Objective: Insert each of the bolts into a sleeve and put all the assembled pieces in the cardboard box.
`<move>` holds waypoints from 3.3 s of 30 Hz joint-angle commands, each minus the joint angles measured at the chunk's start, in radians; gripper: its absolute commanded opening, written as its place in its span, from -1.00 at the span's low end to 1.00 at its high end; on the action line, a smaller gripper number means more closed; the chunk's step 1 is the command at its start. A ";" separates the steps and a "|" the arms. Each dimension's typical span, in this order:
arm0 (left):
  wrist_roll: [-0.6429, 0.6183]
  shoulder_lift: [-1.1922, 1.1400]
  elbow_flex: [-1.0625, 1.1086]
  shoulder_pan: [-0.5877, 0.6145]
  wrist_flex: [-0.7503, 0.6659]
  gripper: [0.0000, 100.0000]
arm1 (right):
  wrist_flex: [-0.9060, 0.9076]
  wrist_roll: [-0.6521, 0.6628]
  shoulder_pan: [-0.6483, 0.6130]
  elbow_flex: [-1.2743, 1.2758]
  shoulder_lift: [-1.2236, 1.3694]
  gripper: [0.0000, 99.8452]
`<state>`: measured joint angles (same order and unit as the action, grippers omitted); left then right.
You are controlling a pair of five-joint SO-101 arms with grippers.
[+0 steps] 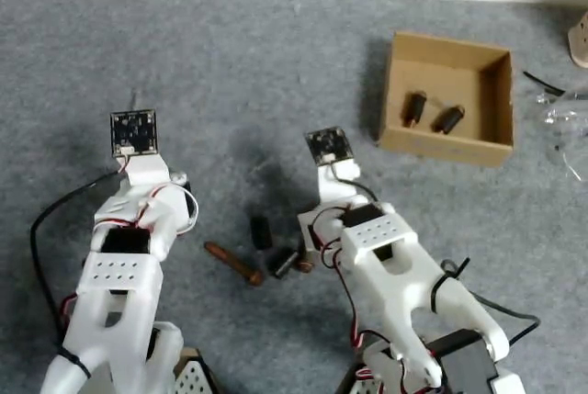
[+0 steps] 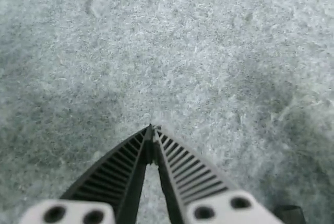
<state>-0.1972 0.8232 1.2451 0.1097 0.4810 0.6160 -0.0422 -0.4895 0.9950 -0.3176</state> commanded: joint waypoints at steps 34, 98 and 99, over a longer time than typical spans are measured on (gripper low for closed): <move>0.006 0.028 -0.004 -0.010 -0.026 -0.98 | 0.139 0.018 0.071 -0.131 0.054 -0.99; 1.524 0.019 -0.104 -0.472 0.651 -0.55 | -0.077 0.029 0.366 0.300 -0.518 -0.99; 1.522 0.018 -0.102 -0.473 0.644 -0.55 | -0.077 0.029 0.366 0.300 -0.518 -0.99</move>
<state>1.2927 0.8232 1.1454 -0.3751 1.1745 0.5731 -0.0008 -0.1412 1.3433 -0.8362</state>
